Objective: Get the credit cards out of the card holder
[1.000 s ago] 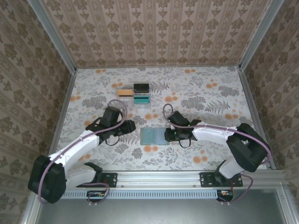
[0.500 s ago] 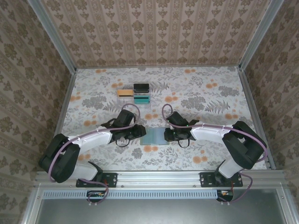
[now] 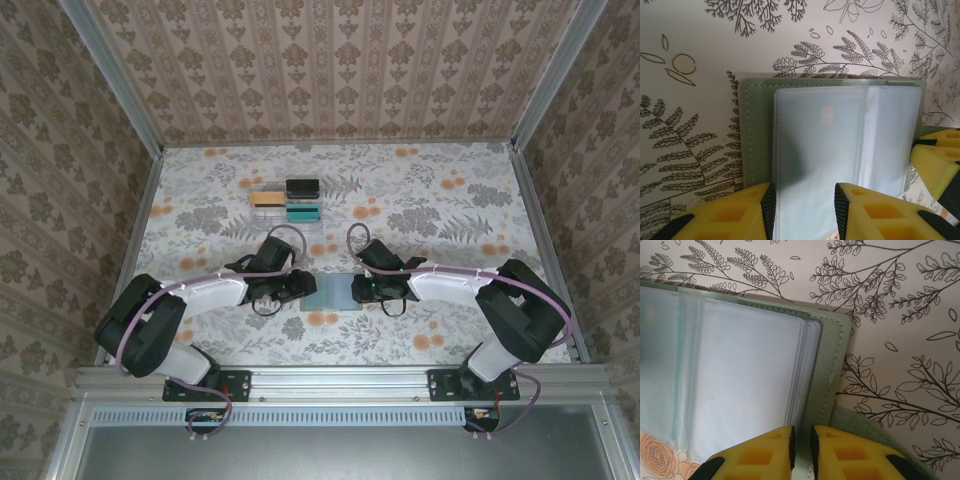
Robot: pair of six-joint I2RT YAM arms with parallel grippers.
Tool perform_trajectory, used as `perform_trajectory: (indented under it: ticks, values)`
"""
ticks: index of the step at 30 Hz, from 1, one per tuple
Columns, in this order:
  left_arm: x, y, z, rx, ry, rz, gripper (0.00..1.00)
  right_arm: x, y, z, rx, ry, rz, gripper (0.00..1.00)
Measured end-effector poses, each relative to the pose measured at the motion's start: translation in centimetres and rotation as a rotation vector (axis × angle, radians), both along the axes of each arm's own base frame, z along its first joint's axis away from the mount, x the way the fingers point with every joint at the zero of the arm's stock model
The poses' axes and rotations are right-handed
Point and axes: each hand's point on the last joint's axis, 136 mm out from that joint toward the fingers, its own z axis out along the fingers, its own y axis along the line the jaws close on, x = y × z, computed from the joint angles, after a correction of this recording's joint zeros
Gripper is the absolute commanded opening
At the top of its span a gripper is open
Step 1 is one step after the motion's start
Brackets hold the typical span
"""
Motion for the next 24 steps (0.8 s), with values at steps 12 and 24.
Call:
perform_trajectory:
  ticks: [12,24]
  values:
    - [0.2,-2.2,0.5,-0.097,-0.004,-0.04,0.56,0.0,0.0,0.0,0.003,-0.001,-0.002,0.21]
    - [-0.2,-3.9,1.8,-0.167,-0.025,-0.092,0.72,-0.1,0.1,0.0,0.005,-0.001,-0.003,0.22]
